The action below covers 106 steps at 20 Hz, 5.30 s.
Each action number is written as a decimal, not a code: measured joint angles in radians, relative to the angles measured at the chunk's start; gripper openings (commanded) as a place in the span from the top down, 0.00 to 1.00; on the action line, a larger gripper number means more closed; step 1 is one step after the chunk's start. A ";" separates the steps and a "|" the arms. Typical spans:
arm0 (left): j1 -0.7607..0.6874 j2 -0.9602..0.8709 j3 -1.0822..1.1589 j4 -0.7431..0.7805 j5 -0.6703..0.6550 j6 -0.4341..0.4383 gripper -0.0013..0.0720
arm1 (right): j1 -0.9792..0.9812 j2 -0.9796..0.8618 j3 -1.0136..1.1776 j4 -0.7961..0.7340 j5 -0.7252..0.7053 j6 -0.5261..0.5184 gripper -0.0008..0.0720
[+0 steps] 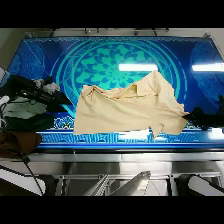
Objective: Fold the shirts.
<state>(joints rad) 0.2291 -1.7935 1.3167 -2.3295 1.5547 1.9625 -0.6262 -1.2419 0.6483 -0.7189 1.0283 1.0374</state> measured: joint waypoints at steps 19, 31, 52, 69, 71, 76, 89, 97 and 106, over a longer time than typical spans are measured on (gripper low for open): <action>-0.286 0.040 -0.301 0.049 -0.169 -0.047 0.95 | 0.029 -0.083 0.053 0.012 0.065 -0.059 0.96; -0.082 0.455 -0.303 -0.364 0.053 0.285 0.95 | 0.026 0.336 -0.042 0.401 0.317 -0.190 0.96; 0.006 0.396 0.058 -0.567 -0.007 0.344 0.95 | 0.206 0.236 0.228 0.664 -0.031 -0.525 0.96; 0.038 -0.253 0.408 -0.309 -0.045 0.137 0.95 | 0.129 -0.472 0.546 0.337 0.208 -0.374 0.96; 0.030 -0.273 0.410 -0.276 -0.032 0.112 0.95 | 0.120 -0.489 0.535 0.293 0.208 -0.363 0.96; -0.007 -0.330 0.412 -0.221 0.008 0.071 0.97 | 0.116 -0.544 0.510 0.239 0.201 -0.351 0.96; -0.014 -0.312 0.412 -0.015 0.230 -0.152 0.16 | 0.077 -0.477 0.502 0.025 0.286 -0.199 0.45; 0.105 0.084 0.112 0.106 0.199 -0.148 0.16 | -0.066 -0.128 0.272 -0.102 0.242 -0.034 0.46; 0.211 0.336 -0.508 0.174 -0.093 0.016 0.25 | -0.103 0.233 -0.108 -0.061 0.104 -0.014 0.46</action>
<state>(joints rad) 0.4397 -1.4578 0.8089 -2.1559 1.4616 1.9785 -0.7288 -1.0092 0.5400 -0.7803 1.1324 1.0233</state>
